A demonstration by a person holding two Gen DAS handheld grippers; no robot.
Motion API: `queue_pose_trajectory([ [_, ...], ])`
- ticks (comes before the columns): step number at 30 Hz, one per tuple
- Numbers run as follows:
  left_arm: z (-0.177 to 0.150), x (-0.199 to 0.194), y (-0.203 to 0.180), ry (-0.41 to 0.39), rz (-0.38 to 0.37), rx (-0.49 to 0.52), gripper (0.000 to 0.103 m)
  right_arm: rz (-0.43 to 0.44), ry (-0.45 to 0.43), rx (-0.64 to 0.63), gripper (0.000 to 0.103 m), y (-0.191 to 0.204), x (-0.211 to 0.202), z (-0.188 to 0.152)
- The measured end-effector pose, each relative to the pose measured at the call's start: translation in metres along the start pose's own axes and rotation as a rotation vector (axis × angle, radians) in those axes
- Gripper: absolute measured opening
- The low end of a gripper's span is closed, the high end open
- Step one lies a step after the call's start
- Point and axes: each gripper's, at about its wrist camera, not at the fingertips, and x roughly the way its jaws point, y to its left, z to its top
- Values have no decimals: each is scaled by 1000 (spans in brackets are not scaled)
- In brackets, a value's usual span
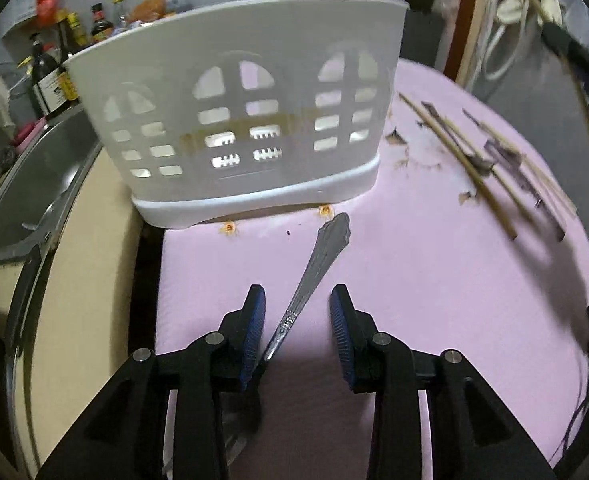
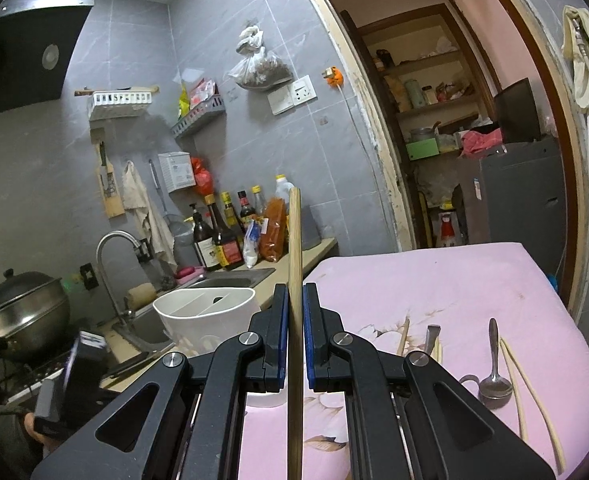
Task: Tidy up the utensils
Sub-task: 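Lift the fork with the left tool and carry it toward the white caddy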
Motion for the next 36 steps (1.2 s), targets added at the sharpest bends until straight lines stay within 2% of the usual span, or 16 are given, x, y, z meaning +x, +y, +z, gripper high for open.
queue_pose_trajectory([
  [4, 6, 7, 2, 61, -13, 37, 29, 6, -4, 5, 5, -1, -1, 1],
  [6, 9, 8, 2, 81, -19, 54, 25, 10, -4, 5, 5, -1, -1, 2],
  [7, 9, 8, 0, 87, -21, 69, 15, 12, -4, 5, 5, 0, -1, 2],
  [8, 8, 8, -3, 92, -20, 88, 12, 13, -4, 5, 5, 0, -1, 2],
  [11, 10, 10, -12, 101, 24, 146, 7, 12, -1, 5, 5, 0, -1, 1],
  [14, 10, 9, -14, 94, 34, 121, 5, 16, 3, 6, 5, 1, -1, 0],
  [17, 4, 1, -17, 40, 8, 84, 4, 18, -2, 3, 5, 2, -4, 0],
  [22, -10, -21, -20, -122, -46, -14, 4, 29, -32, 11, 5, 3, -9, -2],
  [29, -22, -54, -14, -298, -45, -121, 4, 41, -85, 37, 5, 6, -12, -2],
  [36, -16, -84, -20, -444, -10, -152, 4, 63, -125, 56, 5, 13, -9, 2],
])
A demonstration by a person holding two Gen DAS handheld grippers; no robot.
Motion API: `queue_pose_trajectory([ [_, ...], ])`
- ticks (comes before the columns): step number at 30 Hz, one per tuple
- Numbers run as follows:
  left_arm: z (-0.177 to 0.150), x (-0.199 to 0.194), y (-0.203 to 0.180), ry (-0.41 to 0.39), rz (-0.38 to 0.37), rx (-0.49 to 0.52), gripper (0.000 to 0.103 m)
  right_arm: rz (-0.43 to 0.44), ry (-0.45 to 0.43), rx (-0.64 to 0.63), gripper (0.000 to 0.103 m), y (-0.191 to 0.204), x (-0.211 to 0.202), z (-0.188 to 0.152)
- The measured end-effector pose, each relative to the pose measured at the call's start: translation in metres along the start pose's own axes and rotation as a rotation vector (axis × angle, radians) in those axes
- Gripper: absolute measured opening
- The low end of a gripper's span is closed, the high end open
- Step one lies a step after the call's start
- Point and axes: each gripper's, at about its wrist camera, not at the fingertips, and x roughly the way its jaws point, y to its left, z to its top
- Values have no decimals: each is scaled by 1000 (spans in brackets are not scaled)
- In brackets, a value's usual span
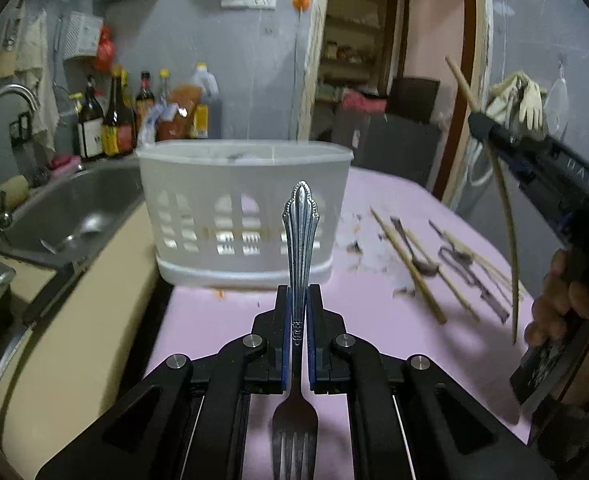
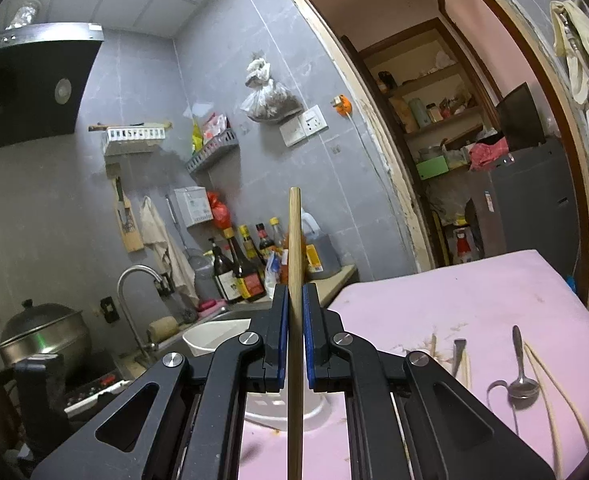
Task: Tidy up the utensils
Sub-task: 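Lower the fork into the white caddy with the left tool while the right tool drops the chopstick in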
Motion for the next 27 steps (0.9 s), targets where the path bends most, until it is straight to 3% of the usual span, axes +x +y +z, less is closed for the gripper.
queue_pose_trajectory([
  [14, 16, -12, 4, -97, 7, -6, 4, 3, -16, 4, 5, 7, 7, 0],
  [23, 56, -27, 16, -205, 19, -34, 4, 24, -75, 4, 5, 16, 21, 13],
  [27, 80, -34, 26, -242, 35, -41, 4, 64, -143, 32, 5, 22, 36, 29],
])
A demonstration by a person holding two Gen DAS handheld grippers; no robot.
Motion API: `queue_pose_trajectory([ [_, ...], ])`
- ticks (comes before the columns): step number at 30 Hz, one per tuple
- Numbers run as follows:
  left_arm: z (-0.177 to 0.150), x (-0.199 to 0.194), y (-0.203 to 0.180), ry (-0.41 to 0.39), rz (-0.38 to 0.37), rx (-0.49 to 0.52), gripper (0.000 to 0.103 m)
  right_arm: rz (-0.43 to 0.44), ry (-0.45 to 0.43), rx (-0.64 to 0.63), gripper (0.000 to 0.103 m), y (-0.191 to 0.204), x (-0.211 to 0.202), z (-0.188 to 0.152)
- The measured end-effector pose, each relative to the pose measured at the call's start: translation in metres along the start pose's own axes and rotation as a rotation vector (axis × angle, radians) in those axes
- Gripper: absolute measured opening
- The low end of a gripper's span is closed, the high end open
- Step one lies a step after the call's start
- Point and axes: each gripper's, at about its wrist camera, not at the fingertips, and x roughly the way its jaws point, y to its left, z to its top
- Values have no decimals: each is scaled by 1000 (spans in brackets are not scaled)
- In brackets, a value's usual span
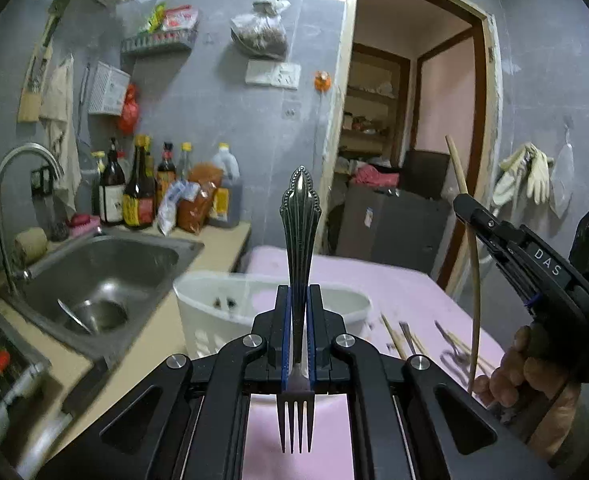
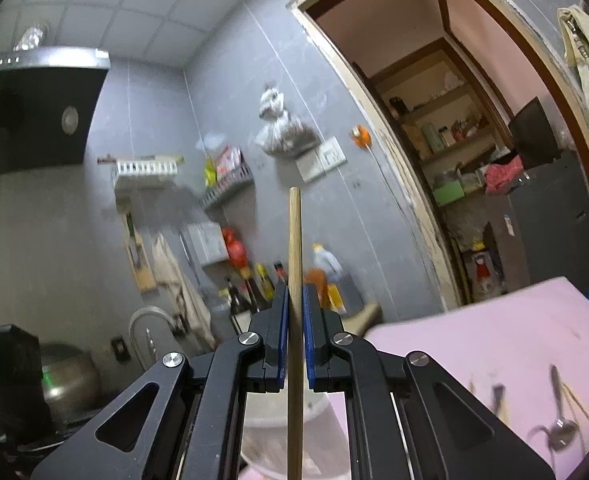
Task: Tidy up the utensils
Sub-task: 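Lower the fork into the white caddy with the left tool while the right tool drops the chopstick in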
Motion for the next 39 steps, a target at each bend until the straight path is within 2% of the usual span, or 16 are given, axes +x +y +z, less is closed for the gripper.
queue_pose_trajectory([
  [8, 49, 14, 27, -74, 53, -21, 4, 36, -100, -45, 5, 16, 51, 22],
  [15, 67, 47, 50, -104, 116, -39, 5, -22, -174, -85, 5, 16, 85, 21],
  [22, 58, 76, 60, -87, 139, -52, 5, -77, -141, -116, 5, 6, 103, 4],
  [32, 27, 97, 51, -5, 151, -42, 5, -101, -76, -147, 5, 2, 112, -15],
  [39, 17, 100, 52, 52, 121, -73, 6, -109, -25, -195, 5, 7, 109, -12],
])
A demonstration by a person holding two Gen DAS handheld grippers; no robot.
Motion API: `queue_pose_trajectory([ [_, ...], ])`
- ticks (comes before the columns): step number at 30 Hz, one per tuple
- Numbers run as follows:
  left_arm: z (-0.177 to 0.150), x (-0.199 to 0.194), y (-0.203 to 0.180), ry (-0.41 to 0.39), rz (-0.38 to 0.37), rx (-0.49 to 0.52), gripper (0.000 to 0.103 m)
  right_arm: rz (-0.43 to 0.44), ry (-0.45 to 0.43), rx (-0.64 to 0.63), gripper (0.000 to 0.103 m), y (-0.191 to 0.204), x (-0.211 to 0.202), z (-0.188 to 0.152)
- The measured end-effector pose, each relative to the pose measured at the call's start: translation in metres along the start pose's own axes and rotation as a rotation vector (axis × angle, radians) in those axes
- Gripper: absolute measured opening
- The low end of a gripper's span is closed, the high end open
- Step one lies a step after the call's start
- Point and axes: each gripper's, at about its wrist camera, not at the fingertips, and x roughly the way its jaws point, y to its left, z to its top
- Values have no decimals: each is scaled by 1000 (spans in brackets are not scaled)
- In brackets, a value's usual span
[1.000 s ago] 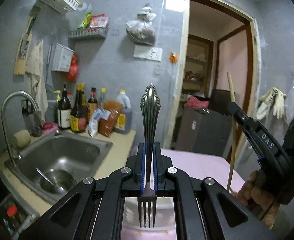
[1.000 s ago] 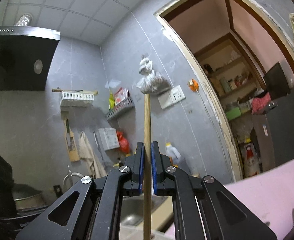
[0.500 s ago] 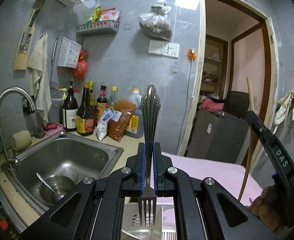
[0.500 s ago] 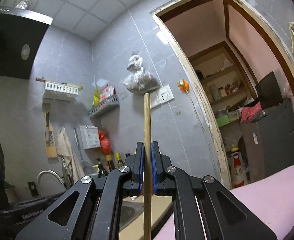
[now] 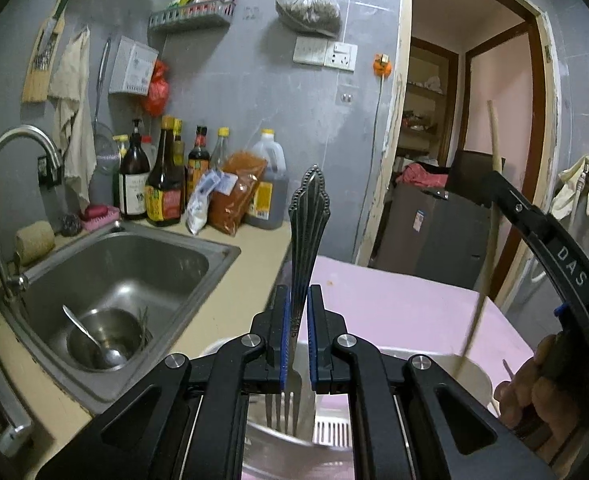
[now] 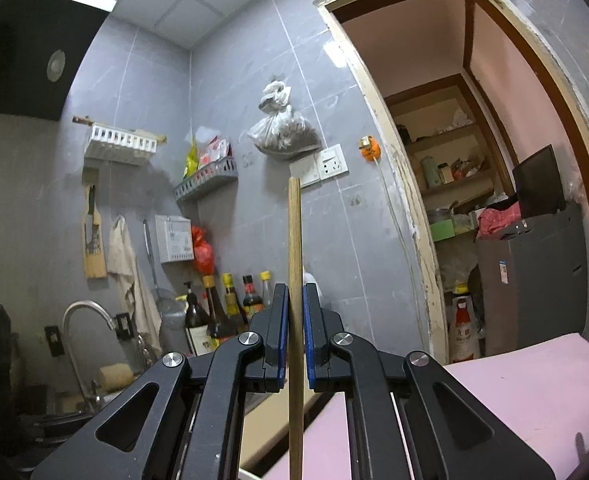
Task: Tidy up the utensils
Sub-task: 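Lower the fork into the white caddy with the left tool while the right tool drops the chopstick in, then move both tools back over the remaining utensils on the table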
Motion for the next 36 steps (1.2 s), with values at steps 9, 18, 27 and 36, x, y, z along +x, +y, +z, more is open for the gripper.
queue_pose_trajectory([
  [9, -8, -7, -1, 27, -62, -32, 9, 37, 104, -41, 6, 2, -11, -14],
  [18, -3, -29, -9, -36, -107, -56, 34, 54, 152, -38, 20, -2, -31, -6],
  [27, 14, -54, -38, -122, -153, -36, 73, -21, 90, -71, 51, -22, -76, 27],
  [36, 8, -69, -83, -183, -214, -9, 100, -143, 67, -148, 93, -57, -133, 50],
])
